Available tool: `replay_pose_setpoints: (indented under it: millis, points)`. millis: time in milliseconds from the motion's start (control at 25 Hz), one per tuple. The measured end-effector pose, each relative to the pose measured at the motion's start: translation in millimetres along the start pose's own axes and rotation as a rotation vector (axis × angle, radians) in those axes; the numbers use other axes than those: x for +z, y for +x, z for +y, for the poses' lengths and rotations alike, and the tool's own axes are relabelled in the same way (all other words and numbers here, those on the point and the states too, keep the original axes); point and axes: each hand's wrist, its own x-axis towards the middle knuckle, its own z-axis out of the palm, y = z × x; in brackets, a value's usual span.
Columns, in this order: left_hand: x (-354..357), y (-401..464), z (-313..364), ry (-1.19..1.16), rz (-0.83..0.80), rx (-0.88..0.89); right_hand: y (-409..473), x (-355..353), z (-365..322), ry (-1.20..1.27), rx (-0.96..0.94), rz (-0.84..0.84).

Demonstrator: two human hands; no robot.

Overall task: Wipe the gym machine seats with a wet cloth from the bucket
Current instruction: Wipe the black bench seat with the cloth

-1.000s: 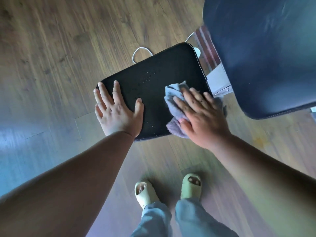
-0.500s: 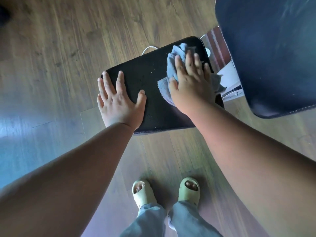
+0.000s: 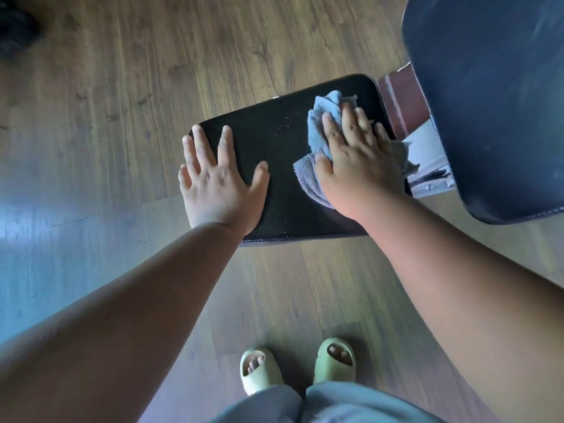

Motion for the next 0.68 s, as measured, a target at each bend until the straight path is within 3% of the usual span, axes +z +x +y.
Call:
replay_pose_setpoints:
  millis: [200,680]
  points:
    - [-1,1,-6,-0.025,-0.01,0.041,-23,2,8,0.028,-0.241,0.093]
    - [8,2,-10,0.021,0.05,0.093,-23,8,3,0.089,-0.322,0.19]
